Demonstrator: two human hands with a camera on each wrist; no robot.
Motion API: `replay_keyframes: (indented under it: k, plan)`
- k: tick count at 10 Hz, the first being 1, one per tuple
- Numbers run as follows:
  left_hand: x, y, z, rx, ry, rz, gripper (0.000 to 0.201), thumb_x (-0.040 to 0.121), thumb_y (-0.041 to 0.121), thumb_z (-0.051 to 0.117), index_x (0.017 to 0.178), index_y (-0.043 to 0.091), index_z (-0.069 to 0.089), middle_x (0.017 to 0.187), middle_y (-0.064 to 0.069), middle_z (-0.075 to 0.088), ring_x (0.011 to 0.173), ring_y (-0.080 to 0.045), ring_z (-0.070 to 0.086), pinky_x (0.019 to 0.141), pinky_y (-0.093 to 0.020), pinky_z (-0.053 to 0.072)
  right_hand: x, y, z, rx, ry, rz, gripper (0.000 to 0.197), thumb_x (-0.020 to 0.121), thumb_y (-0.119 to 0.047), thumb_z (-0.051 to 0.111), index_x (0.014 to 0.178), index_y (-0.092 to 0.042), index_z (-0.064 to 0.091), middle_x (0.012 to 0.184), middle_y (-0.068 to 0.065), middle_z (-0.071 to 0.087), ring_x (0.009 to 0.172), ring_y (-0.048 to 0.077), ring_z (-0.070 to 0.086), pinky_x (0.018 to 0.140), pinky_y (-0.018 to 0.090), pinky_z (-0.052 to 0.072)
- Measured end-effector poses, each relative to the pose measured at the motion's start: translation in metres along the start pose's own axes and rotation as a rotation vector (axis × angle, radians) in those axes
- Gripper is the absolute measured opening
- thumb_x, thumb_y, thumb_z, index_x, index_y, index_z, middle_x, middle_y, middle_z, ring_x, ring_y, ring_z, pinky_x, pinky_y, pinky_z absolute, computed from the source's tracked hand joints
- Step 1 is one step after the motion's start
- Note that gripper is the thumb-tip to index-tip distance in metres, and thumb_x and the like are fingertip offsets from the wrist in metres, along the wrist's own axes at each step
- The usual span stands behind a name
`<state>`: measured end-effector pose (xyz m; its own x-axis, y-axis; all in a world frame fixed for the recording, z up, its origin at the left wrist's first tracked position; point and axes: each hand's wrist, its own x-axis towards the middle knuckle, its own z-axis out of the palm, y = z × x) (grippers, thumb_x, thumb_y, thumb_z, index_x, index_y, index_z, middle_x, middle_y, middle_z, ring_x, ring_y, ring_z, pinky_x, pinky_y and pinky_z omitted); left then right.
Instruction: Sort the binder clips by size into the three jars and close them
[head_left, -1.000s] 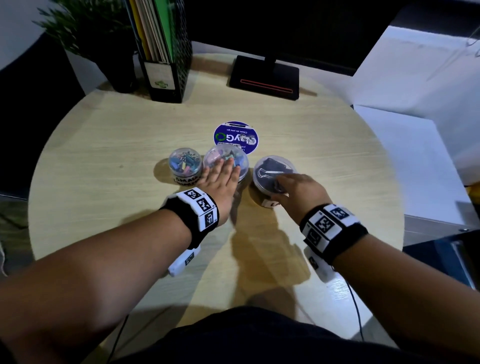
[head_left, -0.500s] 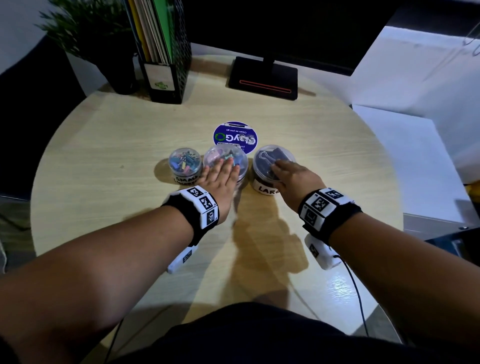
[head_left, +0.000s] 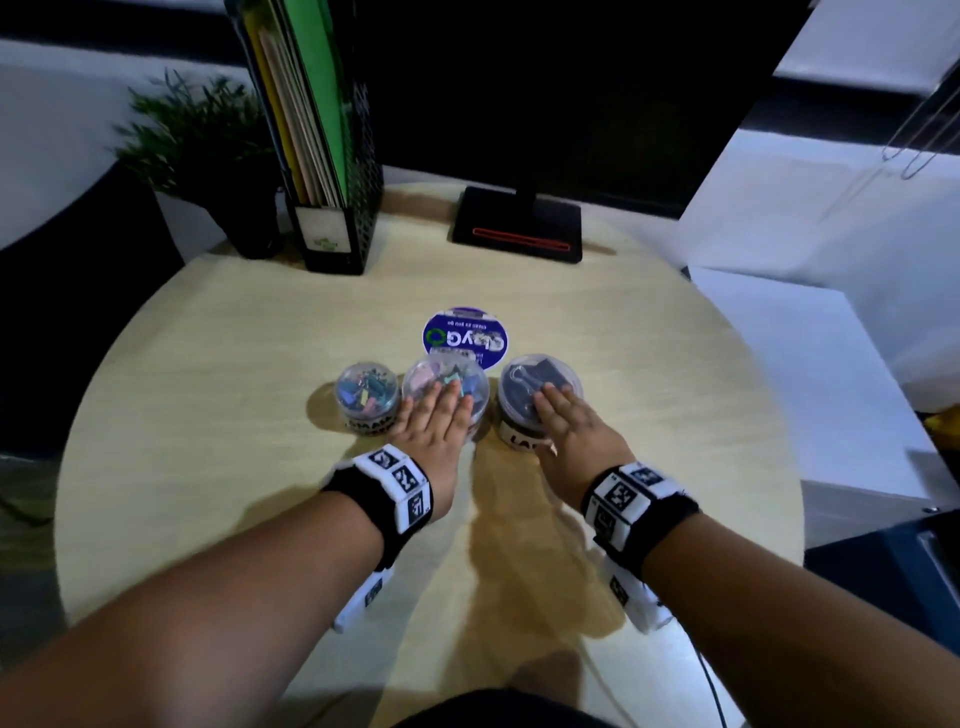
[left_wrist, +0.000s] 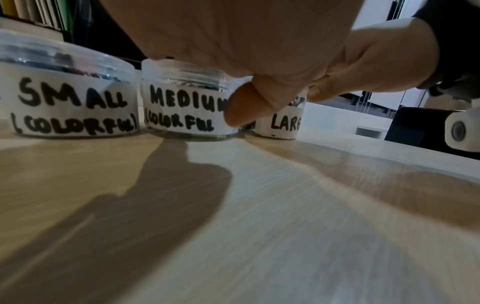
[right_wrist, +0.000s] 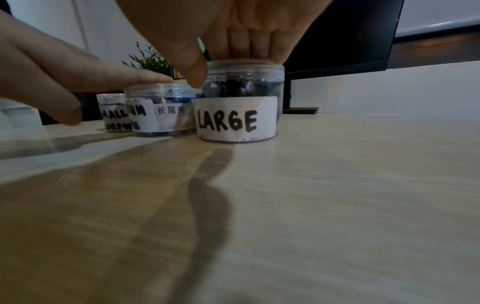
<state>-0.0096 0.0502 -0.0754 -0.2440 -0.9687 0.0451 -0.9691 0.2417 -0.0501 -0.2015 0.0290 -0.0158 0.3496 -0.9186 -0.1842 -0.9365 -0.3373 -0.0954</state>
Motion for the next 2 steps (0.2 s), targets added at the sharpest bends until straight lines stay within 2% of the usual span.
replay_keyframes:
  k: [1, 2]
  plan:
    - [0.007, -0.007, 0.018, 0.014, 0.188, 0.036, 0.054, 0.092, 0.018, 0.015, 0.144, 0.006, 0.023, 0.14, -0.01, 0.039, 0.145, -0.026, 0.006, 0.112, -0.043, 0.009, 0.001, 0.007, 0.017, 0.039, 0.054, -0.039, 0.071, 0.089, -0.027, 0.051, 0.146, -0.005, 0.016, 0.151, -0.001, 0.004, 0.144, 0.024, 0.009, 0.111, 0.026, -0.005]
    - [-0.004, 0.01, 0.043, -0.036, 0.421, 0.082, 0.051, 0.093, 0.03, 0.021, 0.136, 0.006, 0.036, 0.153, -0.014, 0.02, 0.145, -0.028, 0.004, 0.11, -0.044, 0.014, -0.004, 0.008, 0.036, -0.003, 0.087, -0.025, 0.098, 0.042, -0.046, 0.075, 0.128, -0.006, 0.05, 0.14, 0.003, 0.039, 0.123, 0.026, 0.051, 0.094, 0.031, 0.048]
